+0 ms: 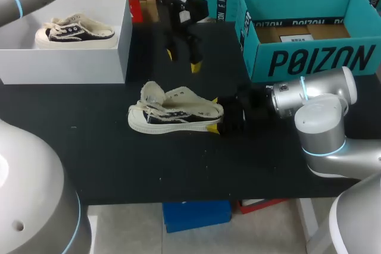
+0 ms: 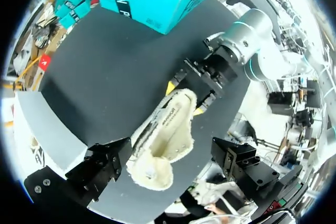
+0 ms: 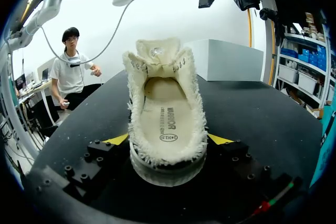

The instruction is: Take the shoe out of the shoebox, open the shoe tongue, remove and reinsert the insole, then place the shoe into the shoebox

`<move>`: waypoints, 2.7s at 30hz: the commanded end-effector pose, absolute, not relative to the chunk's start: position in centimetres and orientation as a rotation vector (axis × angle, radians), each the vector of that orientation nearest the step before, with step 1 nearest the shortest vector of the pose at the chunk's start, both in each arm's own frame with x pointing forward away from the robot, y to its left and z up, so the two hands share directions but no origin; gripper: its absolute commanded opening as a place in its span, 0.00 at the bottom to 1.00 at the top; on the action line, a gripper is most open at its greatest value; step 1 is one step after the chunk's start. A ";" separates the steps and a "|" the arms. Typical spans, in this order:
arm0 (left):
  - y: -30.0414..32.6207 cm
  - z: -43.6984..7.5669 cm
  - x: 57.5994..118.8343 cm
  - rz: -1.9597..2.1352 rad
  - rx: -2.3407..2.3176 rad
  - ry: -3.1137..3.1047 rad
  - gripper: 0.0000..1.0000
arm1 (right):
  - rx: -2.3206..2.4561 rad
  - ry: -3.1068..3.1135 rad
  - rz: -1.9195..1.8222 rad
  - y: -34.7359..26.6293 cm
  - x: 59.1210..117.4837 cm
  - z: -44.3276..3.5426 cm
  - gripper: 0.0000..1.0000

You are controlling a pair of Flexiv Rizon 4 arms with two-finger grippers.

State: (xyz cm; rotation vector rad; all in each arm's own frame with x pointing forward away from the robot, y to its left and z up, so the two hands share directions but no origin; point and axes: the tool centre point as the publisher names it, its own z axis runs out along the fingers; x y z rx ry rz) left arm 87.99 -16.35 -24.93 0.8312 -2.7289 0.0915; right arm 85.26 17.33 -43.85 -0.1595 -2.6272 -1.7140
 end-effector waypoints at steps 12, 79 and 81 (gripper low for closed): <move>-16.7 -24.5 87.9 0.038 0.325 -2.844 1.00 | -0.161 -2.627 -1.713 17.4 85.3 -44.0 0.00; -13.5 -29.5 84.1 0.112 0.094 -2.778 0.00 | -0.161 -2.627 -1.713 17.4 85.3 -44.0 0.00; -13.5 -29.5 84.1 0.112 0.094 -2.778 0.00 | -0.161 -2.627 -1.713 17.4 85.3 -44.0 0.00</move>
